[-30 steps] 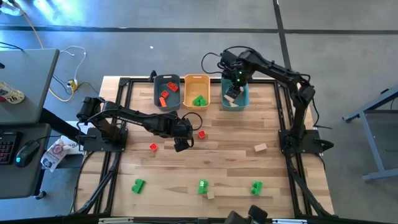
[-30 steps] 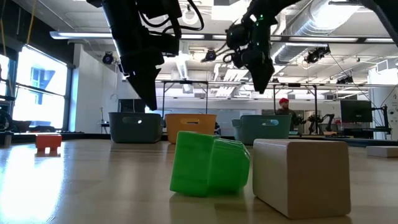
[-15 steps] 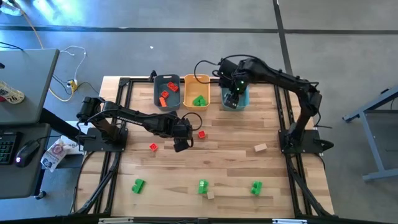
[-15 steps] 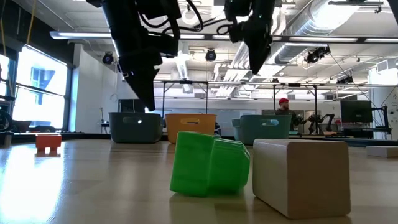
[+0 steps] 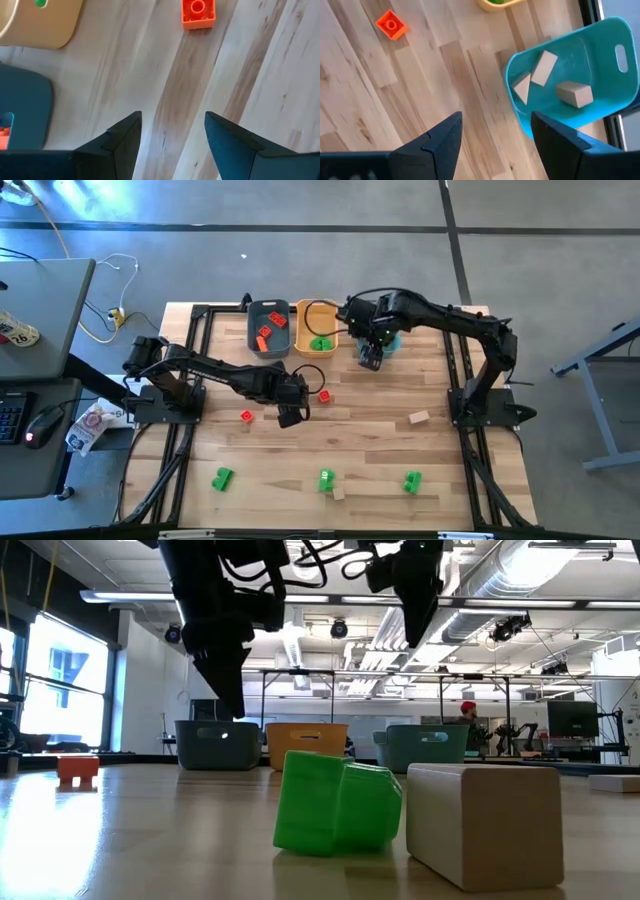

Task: Sort & place blocks by color
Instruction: Put the green game piece into the yellow bin

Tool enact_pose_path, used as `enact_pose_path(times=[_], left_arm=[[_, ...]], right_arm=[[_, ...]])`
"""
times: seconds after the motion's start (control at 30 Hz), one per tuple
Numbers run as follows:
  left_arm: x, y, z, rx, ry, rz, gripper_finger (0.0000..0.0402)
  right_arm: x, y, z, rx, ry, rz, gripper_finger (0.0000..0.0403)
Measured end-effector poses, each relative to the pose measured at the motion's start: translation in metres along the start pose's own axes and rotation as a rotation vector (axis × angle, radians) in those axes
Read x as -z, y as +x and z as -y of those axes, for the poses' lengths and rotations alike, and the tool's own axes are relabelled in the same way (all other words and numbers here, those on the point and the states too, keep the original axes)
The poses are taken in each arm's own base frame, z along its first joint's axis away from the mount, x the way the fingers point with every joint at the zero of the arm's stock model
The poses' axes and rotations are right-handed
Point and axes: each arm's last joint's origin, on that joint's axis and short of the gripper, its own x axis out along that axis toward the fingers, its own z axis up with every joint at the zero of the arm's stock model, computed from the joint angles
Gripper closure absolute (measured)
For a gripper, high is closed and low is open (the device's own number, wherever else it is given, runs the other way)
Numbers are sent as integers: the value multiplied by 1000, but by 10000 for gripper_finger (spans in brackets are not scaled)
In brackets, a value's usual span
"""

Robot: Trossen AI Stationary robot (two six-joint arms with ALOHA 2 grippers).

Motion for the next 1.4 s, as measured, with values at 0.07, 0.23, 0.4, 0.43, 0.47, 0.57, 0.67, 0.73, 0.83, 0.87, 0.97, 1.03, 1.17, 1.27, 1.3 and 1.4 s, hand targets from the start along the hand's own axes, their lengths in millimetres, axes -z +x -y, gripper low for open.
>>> enact_pose_path(times=[0.07, 0.23, 0.4, 0.43, 0.47, 0.57, 0.67, 0.73, 0.83, 0.87, 0.97, 1.03, 1.17, 1.27, 1.3, 1.4], left_arm=[[0, 0, 1, 1, 2, 0, 200], [2, -2, 4, 5, 12, 3, 200], [3, -3, 7, 9, 23, 6, 200], [3, -3, 8, 10, 24, 6, 200], [3, -3, 8, 10, 24, 6, 200], [3, -3, 9, 11, 21, 7, 200], [3, -3, 9, 11, 15, 7, 200], [3, -3, 9, 10, 6, 8, 200], [3, -3, 9, 9, 3, 9, 200], [3, -3, 9, 9, 3, 9, 200], [3, -3, 9, 9, 1, 9, 200], [3, -3, 9, 10, -4, 9, 200], [3, -3, 9, 26, -14, 0, 200], [4, -3, 9, 32, -13, -4, 200], [4, -3, 9, 32, -11, -4, 200], [4, -3, 10, 35, -9, -5, 200]], right_arm=[[1, -1, -6, 19, -11, -6, 181], [5, -3, -23, 35, -28, -18, 181], [10, -7, -41, 77, -66, -29, 181], [11, -7, -45, 85, -75, -32, 181], [13, -8, -48, 87, -86, -35, 181], [16, -10, -58, 106, -112, -36, 181], [19, -12, -67, 135, -142, -30, 181], [21, -12, -71, 140, -151, -33, 181], [24, -14, -77, 142, -162, -49, 181], [26, -14, -78, 143, -165, -55, 181], [30, -16, -84, 141, -180, -70, 181], [32, -16, -89, 138, -184, -67, 181], [53, -4, -93, 118, -205, -71, 181], [74, 7, -91, 101, -158, -43, 181], [82, 9, -91, 85, -149, -34, 181], [105, 8, -90, 12, -95, 9, 181]])
